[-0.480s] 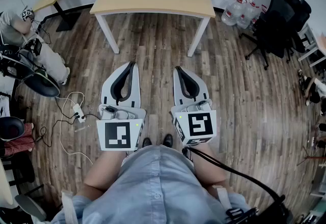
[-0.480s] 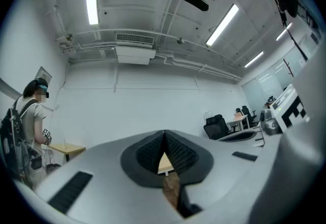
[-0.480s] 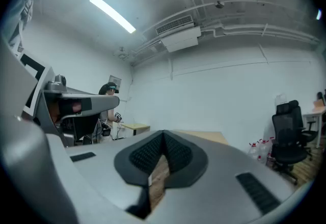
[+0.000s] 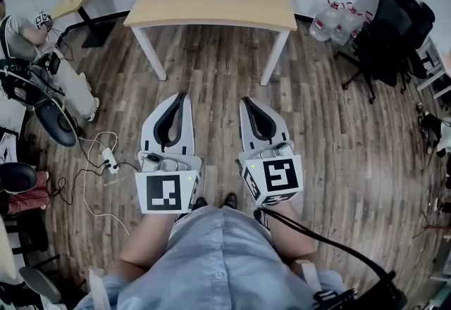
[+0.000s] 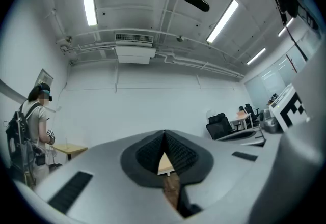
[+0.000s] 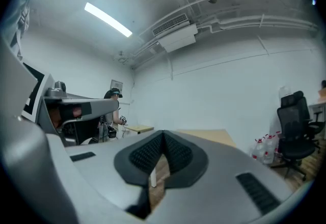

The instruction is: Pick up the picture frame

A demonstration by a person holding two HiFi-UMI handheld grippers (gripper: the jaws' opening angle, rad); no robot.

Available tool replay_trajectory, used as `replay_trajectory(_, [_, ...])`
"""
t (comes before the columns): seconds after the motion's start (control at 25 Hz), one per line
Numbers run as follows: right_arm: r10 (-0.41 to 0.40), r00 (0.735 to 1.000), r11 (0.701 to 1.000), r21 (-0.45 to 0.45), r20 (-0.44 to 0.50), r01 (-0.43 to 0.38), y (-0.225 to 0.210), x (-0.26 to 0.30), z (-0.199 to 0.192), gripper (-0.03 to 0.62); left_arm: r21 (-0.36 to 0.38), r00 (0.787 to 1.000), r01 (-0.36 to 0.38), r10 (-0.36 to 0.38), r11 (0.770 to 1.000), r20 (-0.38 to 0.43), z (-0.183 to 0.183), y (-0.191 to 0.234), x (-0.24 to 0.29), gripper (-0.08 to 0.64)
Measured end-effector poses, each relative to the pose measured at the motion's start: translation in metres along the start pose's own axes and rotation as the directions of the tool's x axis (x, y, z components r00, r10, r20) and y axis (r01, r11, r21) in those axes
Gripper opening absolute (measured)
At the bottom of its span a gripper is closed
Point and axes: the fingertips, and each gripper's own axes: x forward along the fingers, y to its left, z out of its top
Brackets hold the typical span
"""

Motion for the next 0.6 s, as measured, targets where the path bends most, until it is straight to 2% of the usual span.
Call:
replay_trajectory(0.32, [-0.010,1.000,0.999,-0.043,-0.010,0.010,-0.022,0.019,-0.003,0.002,0.005,1.000,-0.012,0.012,1.000,-0.026,-0.011,-0.003,0.020,0.000])
replay_trajectory(0.48, [-0.010,1.000,0.999,-0.053,-0.018,0.009,-0.027,0.039,-0.010,0.002,0.024,0.999,-0.021,0.021,0.999,-0.029,-0.024,0.015,0.036,0.000])
replay_trajectory(0.6, [-0.030,0.999,0.998,-0.064,-0.028,0.028,-0.035,0.066,-0.018,0.001,-0.008,0.999,-0.034,0.034,0.999,-0.028,-0.036,0.034,0.055,0.000])
